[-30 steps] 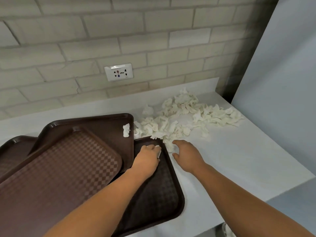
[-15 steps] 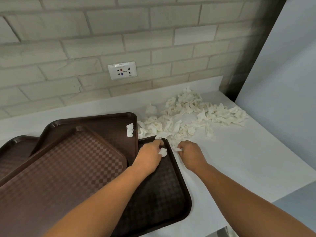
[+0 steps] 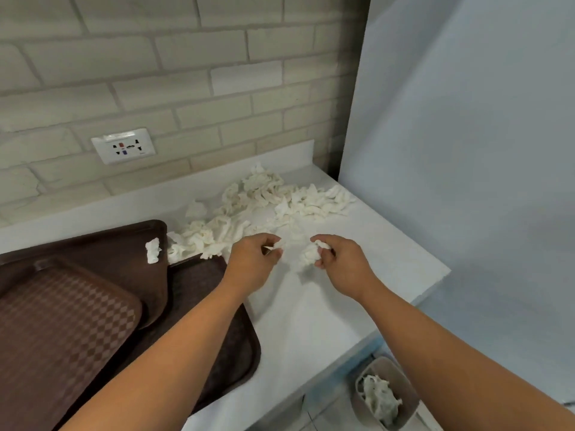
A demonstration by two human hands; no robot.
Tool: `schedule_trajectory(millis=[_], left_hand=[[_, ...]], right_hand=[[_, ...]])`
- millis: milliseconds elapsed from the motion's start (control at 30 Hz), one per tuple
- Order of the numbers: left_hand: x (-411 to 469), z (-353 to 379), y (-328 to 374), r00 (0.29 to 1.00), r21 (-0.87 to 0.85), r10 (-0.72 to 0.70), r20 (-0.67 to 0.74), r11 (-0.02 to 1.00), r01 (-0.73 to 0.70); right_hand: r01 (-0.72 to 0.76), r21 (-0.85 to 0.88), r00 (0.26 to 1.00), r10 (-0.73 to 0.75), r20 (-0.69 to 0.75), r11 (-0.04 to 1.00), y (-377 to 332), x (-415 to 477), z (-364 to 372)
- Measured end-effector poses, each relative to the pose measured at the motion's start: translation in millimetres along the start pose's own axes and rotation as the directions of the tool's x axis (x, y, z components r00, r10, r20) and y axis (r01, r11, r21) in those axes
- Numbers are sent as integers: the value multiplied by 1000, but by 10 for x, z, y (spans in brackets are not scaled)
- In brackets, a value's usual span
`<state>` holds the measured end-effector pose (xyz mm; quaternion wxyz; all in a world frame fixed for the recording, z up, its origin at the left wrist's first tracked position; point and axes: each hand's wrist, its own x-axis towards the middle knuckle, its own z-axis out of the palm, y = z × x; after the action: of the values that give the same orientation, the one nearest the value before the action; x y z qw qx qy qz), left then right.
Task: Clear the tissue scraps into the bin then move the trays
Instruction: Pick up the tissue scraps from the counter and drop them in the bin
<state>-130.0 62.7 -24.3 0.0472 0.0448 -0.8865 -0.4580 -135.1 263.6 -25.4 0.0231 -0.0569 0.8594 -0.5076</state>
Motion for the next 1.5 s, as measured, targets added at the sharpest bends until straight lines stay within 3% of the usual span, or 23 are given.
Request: schedule_trajectory(millis=[167,467,700,900,1100,1500], left_hand=[[-228,660,571,998,-60,45,53,997,-42],[-836,1905,1326,989,-49,69,134,997,-63],[-1179,2684,1362,974,-111,56,221,993,-32],[-1327,3251,973,938,-48,-40,343,997,60],[-1362,3945,148,874,68,-108,475,994,85],[-1254,5322,-1614,804,191,-242,544,968,162]], right_hand=[[19,-147,1000,-19,5,989,309,-375,-849],[-89,17,980,90,-177,996,1103,-1121,-2017],[-200,37,952,203,-228,979,1893,-1578,-2282],[-369,66,887,373,-273,927,2478,-1789,-2212],[-534,83,780,528,-335,841,3286,-1976,-1905],[-680,81,691,674,-260,729,4927,-2040,-927]])
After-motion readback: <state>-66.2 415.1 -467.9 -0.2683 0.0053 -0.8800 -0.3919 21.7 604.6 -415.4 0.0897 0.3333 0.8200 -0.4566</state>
